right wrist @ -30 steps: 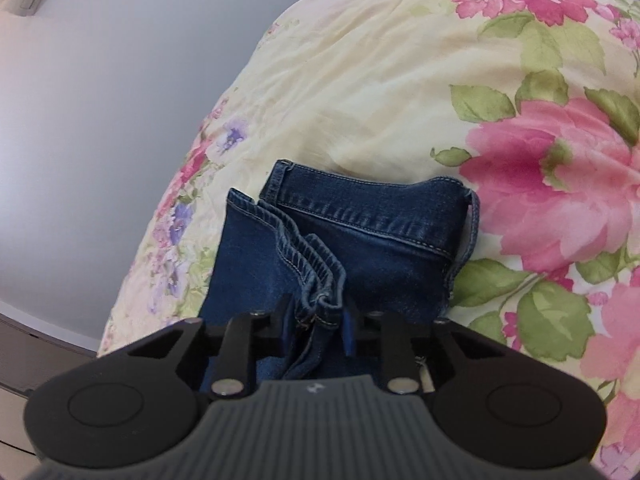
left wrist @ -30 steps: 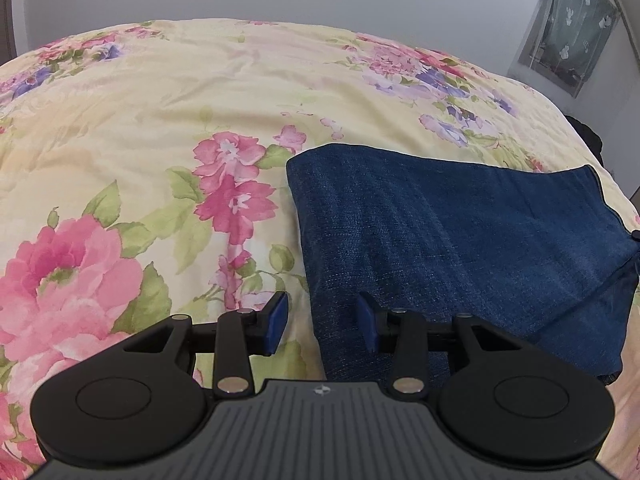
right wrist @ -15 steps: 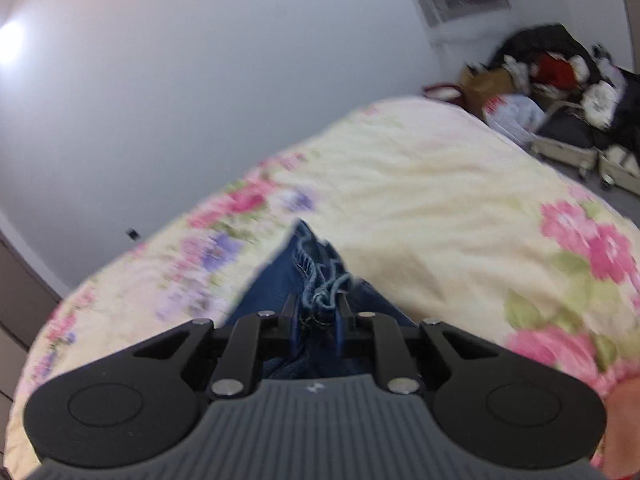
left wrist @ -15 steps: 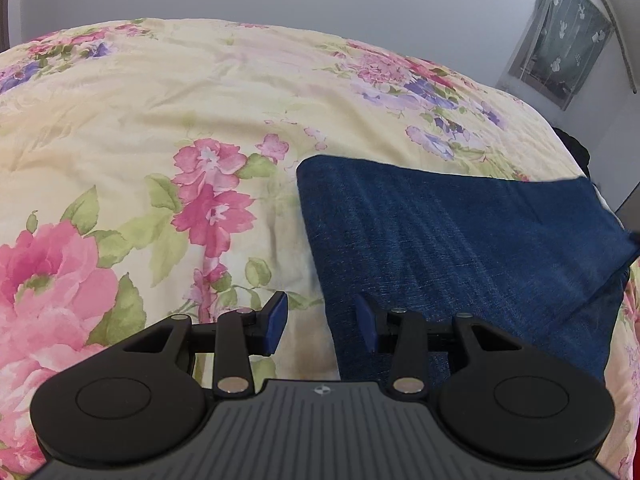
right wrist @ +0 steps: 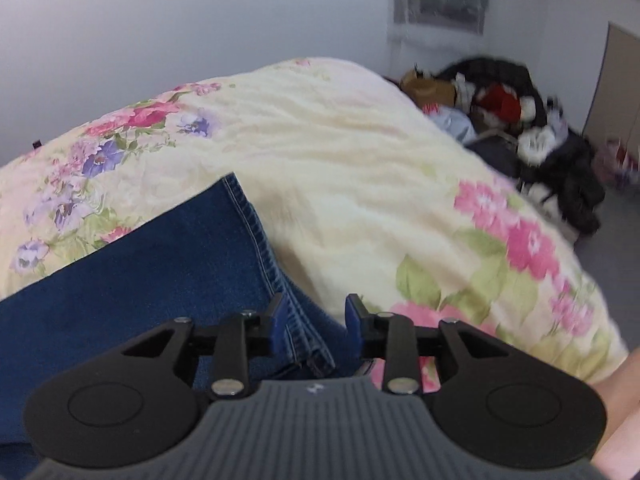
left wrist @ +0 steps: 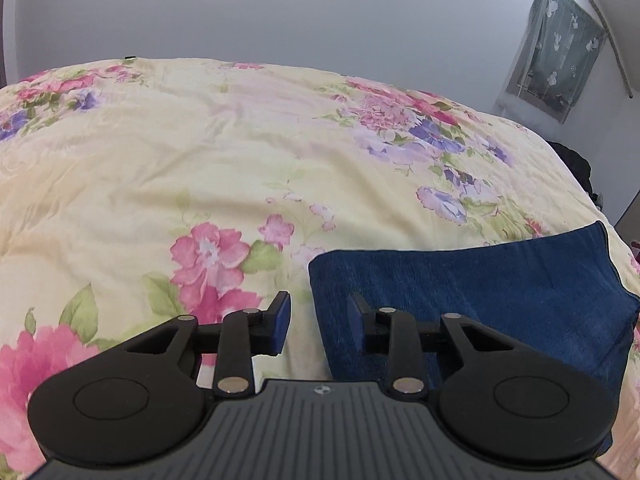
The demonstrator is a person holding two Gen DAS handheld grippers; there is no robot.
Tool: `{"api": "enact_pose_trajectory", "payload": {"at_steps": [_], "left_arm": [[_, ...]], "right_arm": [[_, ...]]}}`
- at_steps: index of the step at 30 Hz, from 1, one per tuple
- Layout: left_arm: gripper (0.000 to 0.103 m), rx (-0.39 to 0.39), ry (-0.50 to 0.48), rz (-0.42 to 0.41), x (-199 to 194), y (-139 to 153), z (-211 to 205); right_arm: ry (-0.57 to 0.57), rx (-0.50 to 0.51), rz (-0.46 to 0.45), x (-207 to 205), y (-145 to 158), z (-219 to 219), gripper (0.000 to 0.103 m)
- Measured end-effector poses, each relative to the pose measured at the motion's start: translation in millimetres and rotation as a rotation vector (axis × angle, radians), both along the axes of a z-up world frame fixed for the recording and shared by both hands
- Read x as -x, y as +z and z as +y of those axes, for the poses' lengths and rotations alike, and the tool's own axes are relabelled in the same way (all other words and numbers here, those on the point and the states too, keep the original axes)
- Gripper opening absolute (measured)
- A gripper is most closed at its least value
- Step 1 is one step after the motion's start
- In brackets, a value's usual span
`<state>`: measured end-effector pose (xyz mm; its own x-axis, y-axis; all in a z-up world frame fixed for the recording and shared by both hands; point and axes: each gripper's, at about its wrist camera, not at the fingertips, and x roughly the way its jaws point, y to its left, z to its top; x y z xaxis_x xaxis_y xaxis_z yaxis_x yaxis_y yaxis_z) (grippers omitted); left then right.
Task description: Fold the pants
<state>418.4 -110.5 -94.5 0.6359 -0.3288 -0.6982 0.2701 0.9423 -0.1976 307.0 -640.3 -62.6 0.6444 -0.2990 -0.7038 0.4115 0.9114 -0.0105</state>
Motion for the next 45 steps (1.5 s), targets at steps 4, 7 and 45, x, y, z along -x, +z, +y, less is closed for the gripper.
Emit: {"api": "enact_pose_trajectory", "payload": {"at_steps": [4, 7, 45], "left_arm": [[0.028, 0.009, -0.027, -0.005, -18.5, -13.0, -13.7], [0.026, -0.007, -0.037, 0.002, -29.9, -30.7, -25.0], [0.018, -0.193, -0.136, 0.085, 128.1, -45.6, -39.5]], "right_arm": [[0.102, -0.024, -0.030, -20.3, -9.5, 17.2, 0.026], [0.084, -0.023, 0.021, -32.7, -35.1, 19.2, 0.023], [0.132, -0.222, -0.062, 63.7, -80.8, 88.7, 0.033]]}}
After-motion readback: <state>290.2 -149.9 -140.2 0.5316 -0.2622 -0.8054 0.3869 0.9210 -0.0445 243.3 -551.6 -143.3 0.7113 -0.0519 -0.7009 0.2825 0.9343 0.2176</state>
